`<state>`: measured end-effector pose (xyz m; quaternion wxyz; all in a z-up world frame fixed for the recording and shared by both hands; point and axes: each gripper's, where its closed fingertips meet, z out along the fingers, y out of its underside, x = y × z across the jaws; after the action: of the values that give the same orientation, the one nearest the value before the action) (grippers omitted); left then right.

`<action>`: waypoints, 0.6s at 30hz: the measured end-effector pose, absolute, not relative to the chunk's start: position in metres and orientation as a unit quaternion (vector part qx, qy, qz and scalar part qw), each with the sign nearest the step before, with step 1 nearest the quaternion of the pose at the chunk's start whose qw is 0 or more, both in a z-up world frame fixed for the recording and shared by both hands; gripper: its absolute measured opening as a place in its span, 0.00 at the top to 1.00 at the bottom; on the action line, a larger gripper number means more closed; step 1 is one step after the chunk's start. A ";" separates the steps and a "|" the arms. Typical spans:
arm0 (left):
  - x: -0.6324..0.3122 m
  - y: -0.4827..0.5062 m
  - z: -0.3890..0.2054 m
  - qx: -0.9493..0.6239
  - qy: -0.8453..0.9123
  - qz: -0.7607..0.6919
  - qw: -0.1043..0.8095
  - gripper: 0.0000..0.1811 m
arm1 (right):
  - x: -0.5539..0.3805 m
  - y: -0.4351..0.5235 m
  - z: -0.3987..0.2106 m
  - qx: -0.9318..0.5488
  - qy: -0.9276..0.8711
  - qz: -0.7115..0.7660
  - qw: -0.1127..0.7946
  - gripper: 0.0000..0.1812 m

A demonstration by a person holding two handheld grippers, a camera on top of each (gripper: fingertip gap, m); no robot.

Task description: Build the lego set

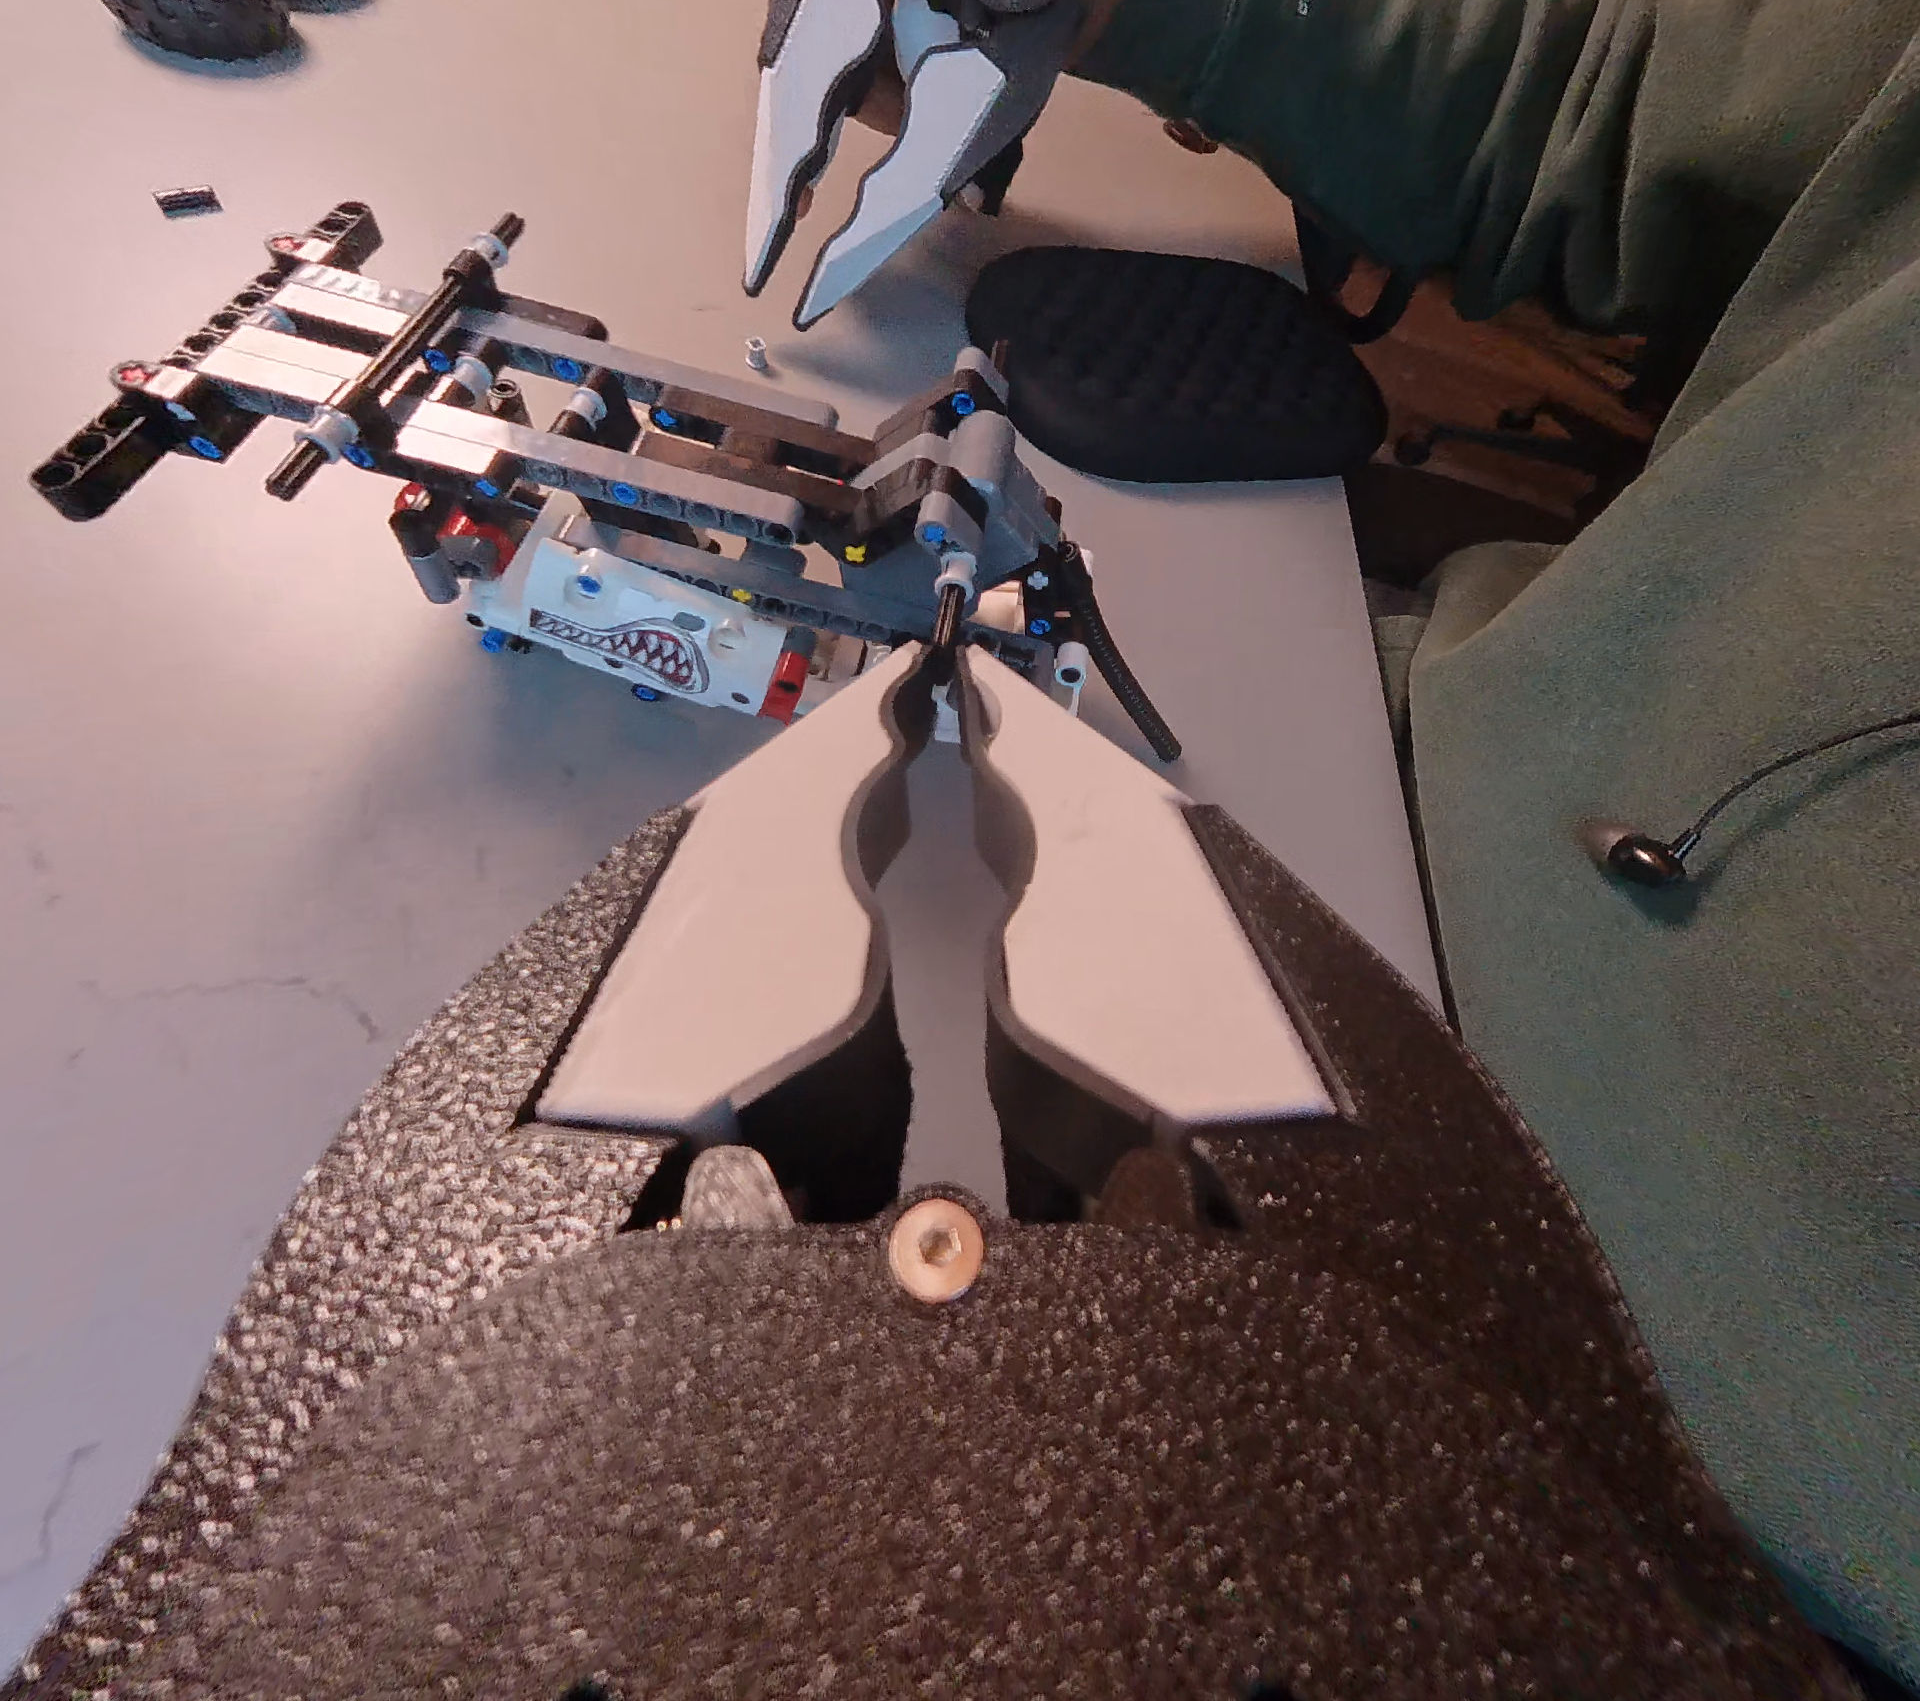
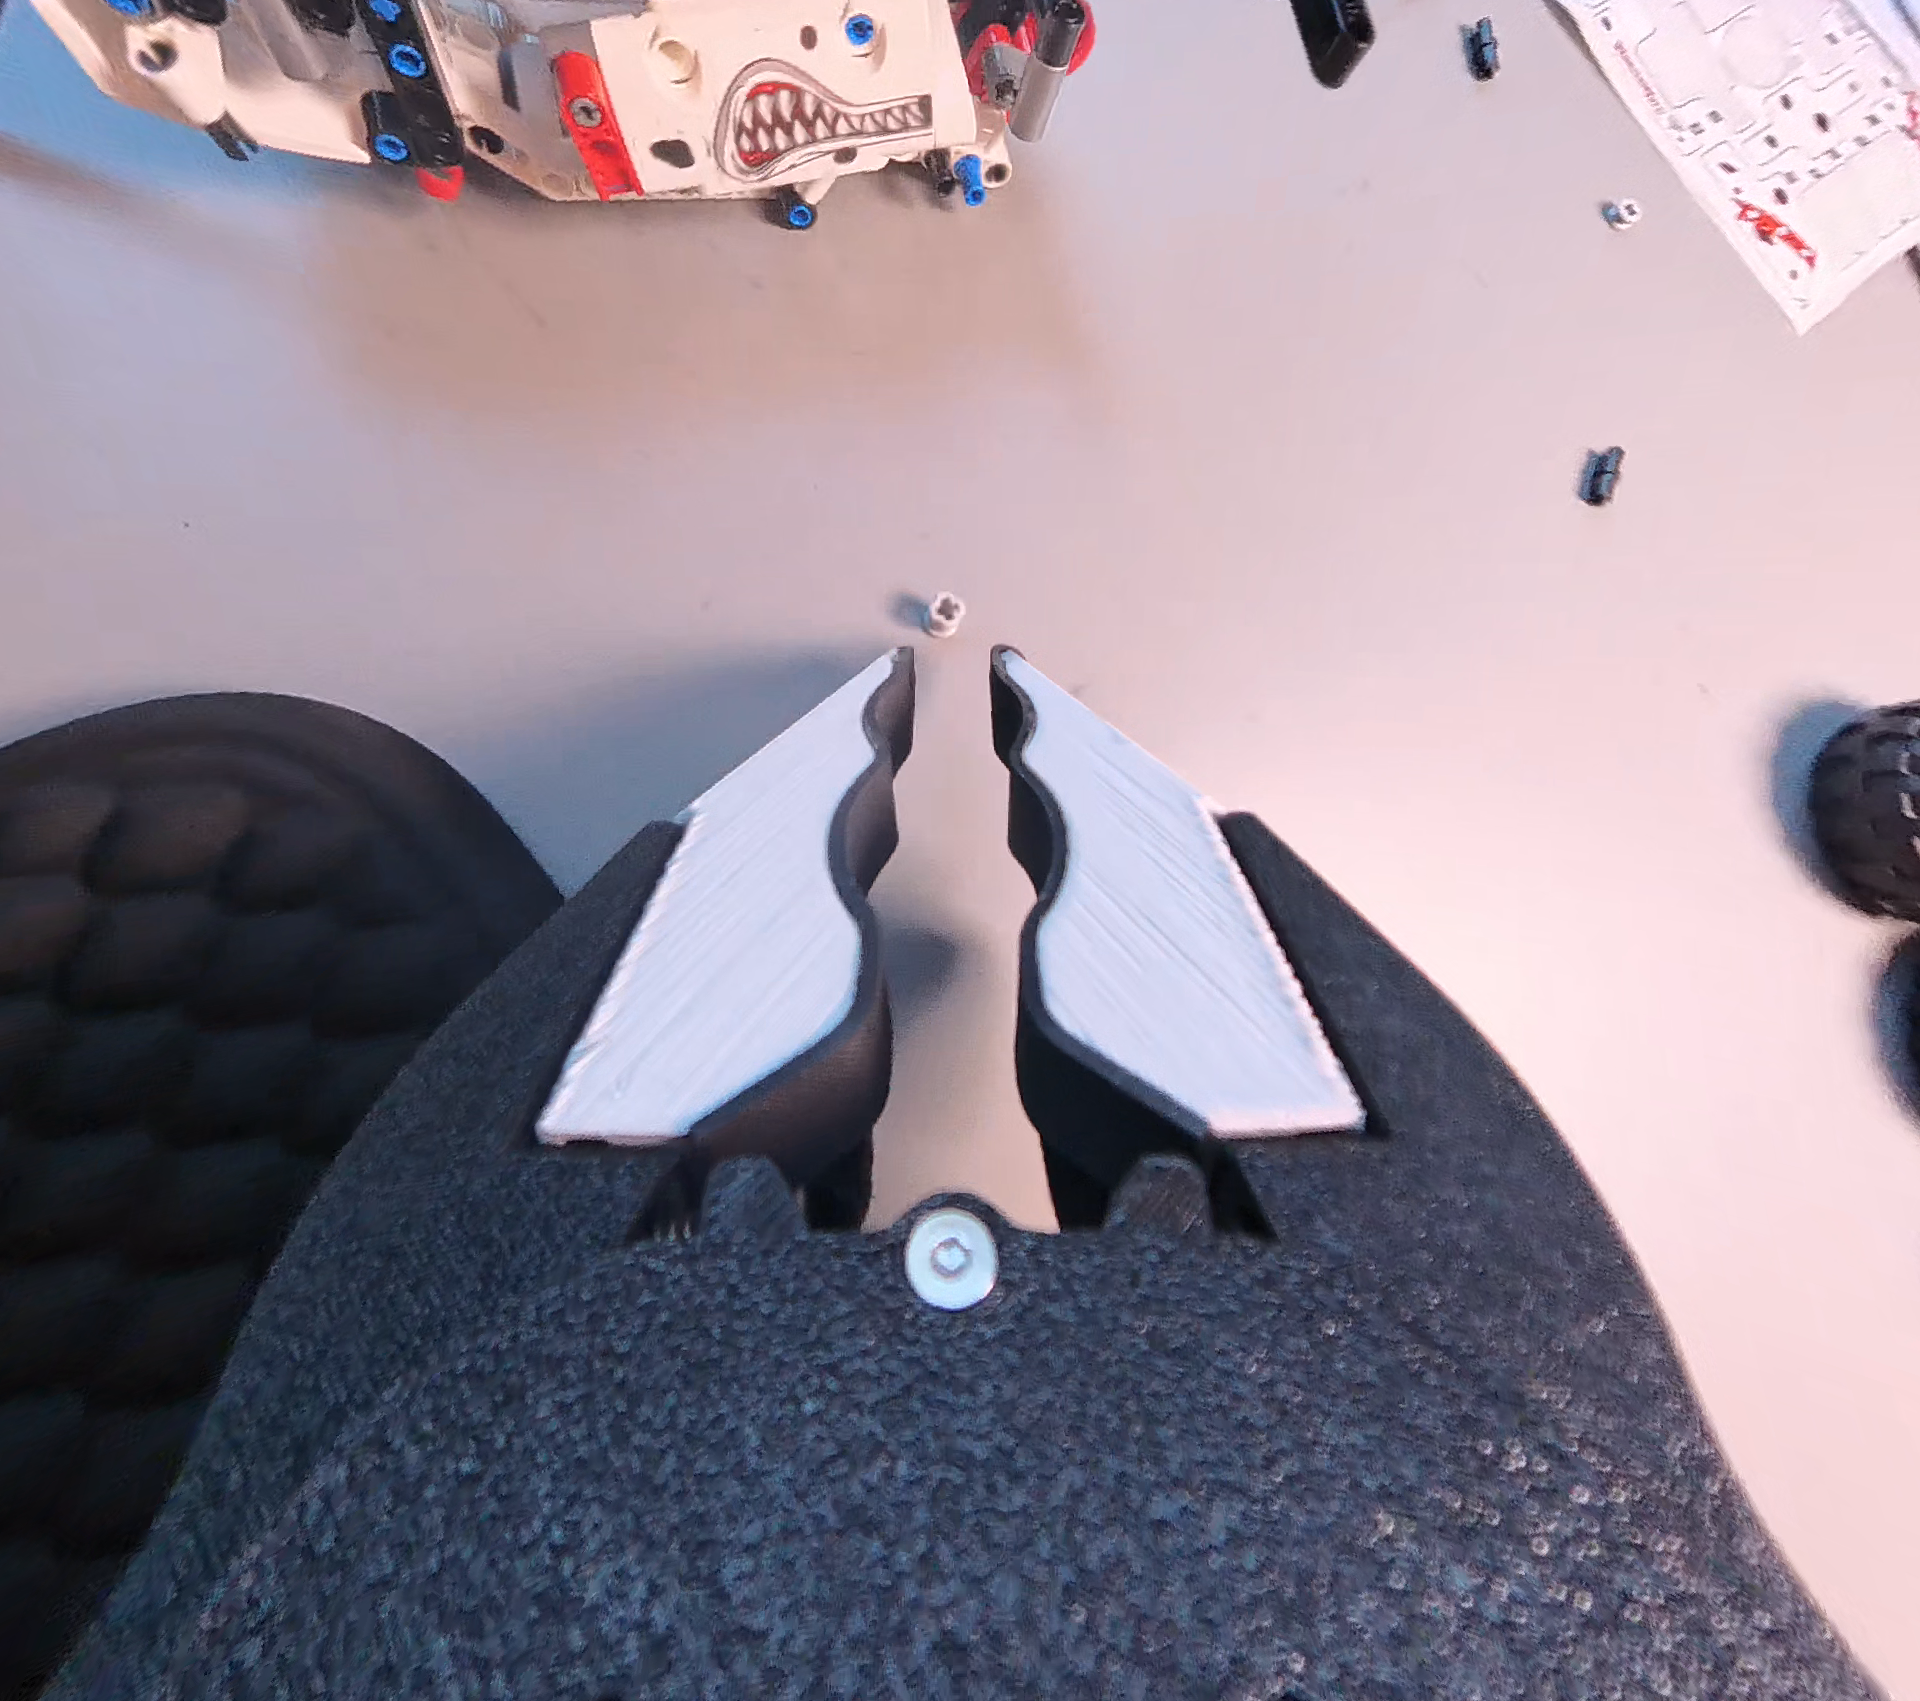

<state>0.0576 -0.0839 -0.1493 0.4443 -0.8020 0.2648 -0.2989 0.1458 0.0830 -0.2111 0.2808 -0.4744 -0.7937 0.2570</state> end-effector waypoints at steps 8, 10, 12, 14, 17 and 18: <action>0.048 -0.084 -0.131 -0.778 0.240 -0.321 0.484 0.92 | 0.133 0.077 -0.222 -0.461 -0.819 0.261 0.219 0.95; 0.044 -0.081 -0.122 -0.775 0.219 -0.323 0.497 0.92 | 0.133 0.073 -0.220 -0.460 -0.817 0.274 0.215 0.96; 0.045 -0.078 -0.112 -0.774 0.195 -0.333 0.502 0.92 | 0.129 0.061 -0.203 -0.444 -0.809 0.297 0.246 0.97; 0.051 -0.075 -0.099 -0.772 0.163 -0.352 0.504 0.92 | 0.123 0.038 -0.169 -0.408 -0.795 0.332 0.301 0.96; 0.072 -0.071 -0.081 -0.749 0.112 -0.421 0.499 0.89 | 0.116 -0.006 -0.111 -0.339 -0.764 0.377 0.399 0.96; 0.080 -0.069 -0.078 -0.742 0.097 -0.444 0.492 0.89 | 0.116 -0.021 -0.097 -0.319 -0.757 0.386 0.421 0.96</action>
<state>0.0800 -0.0687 -0.0781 0.4923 -0.7421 0.0967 -0.4445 0.1157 -0.0213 -0.0973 0.4205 -0.3186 -0.7567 0.3862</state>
